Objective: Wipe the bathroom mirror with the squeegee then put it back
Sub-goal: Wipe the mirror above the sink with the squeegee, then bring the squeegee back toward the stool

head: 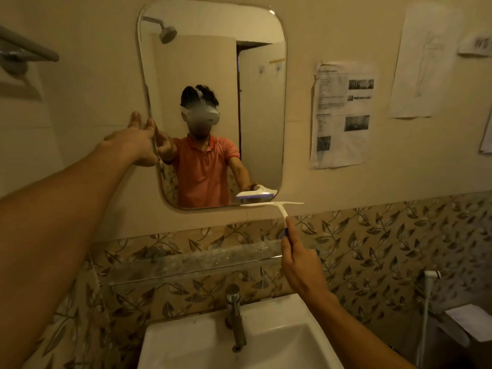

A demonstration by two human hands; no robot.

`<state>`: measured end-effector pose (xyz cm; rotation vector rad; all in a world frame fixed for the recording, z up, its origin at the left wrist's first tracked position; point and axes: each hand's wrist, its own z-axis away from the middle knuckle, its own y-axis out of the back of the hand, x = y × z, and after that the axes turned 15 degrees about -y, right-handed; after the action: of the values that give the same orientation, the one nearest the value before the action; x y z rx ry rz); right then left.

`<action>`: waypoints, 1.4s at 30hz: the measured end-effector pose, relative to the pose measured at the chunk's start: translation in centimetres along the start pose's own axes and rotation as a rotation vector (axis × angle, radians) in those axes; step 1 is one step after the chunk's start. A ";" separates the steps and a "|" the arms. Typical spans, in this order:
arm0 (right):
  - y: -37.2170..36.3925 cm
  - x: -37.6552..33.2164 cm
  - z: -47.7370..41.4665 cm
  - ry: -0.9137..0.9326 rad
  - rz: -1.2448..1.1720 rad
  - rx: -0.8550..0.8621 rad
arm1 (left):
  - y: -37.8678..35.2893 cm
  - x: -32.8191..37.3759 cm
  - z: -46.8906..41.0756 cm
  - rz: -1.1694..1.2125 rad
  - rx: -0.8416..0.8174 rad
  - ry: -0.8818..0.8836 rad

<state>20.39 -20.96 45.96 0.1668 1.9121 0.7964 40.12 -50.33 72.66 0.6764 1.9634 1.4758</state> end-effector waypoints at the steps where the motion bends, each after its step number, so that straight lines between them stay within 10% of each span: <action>1: 0.5 -0.2 -0.1 -0.005 -0.001 0.001 | 0.2 0.1 0.1 0.006 0.007 0.000; 17: 2.3 -4.5 2.9 -0.057 -0.092 0.009 | -5.4 6.6 6.2 0.266 0.574 -0.103; 42: 13.5 -3.9 -3.0 0.007 -0.179 0.156 | -5.2 33.1 9.0 0.930 0.348 -0.503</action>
<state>16.67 -13.56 57.74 0.0865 1.9647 0.5291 23.06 -22.53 60.79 2.0859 1.5486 1.2067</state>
